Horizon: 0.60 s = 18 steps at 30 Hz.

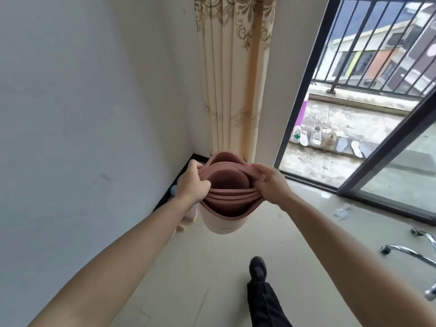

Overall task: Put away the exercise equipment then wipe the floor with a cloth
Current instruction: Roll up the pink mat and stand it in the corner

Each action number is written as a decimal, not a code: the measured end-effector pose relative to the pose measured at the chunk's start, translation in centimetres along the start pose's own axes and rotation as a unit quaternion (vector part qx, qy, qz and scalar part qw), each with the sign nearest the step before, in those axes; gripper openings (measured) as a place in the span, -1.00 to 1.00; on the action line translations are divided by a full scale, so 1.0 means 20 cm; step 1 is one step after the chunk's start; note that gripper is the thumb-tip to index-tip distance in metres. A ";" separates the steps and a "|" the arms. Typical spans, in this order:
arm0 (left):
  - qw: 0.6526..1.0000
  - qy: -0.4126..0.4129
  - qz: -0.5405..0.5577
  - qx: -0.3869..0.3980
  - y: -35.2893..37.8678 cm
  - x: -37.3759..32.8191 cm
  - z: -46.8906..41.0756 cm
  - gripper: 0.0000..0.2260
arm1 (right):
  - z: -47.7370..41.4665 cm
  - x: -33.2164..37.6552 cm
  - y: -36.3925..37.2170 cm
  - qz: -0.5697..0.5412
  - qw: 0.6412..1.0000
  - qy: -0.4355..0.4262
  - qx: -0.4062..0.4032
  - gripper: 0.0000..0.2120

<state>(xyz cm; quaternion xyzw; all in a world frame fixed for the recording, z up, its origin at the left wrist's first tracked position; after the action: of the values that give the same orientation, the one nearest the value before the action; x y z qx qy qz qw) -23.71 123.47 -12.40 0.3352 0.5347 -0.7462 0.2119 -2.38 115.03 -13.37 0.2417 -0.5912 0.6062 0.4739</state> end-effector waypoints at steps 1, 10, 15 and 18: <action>1.000 -0.010 0.005 -0.003 0.01 -0.02 -0.12 -0.66 | -0.13 -0.01 -0.02 0.003 1.000 -0.005 0.008 -0.46; 0.992 -0.101 0.061 -0.045 -0.01 -0.13 -1.09 -0.66 | -1.35 0.09 -0.13 0.033 0.993 -0.034 0.103 -0.47; 0.986 -0.120 0.093 -0.074 -0.12 -0.04 -1.48 -0.66 | -1.86 0.22 0.01 0.075 0.986 -0.034 0.141 -0.49; 0.984 -0.114 0.107 -0.086 -0.20 0.07 -1.77 -0.66 | -2.20 0.27 0.13 0.081 0.985 -0.026 0.152 -0.49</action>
<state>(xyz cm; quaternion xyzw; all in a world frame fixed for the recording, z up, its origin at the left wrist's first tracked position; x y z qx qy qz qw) -17.63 158.08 -17.97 0.2832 0.5300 -0.7043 0.3780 4.83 158.57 -18.16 0.2777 -0.5216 0.7192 0.3655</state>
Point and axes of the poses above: each hand's wrist, its own z-axis away from the middle knuckle, its own y-axis out of the palm, x = y × z, the point moved 2 cm from there along -z, towards the middle knuckle, and after that the axes turned 4 degrees about x, right-handed, at the moved point
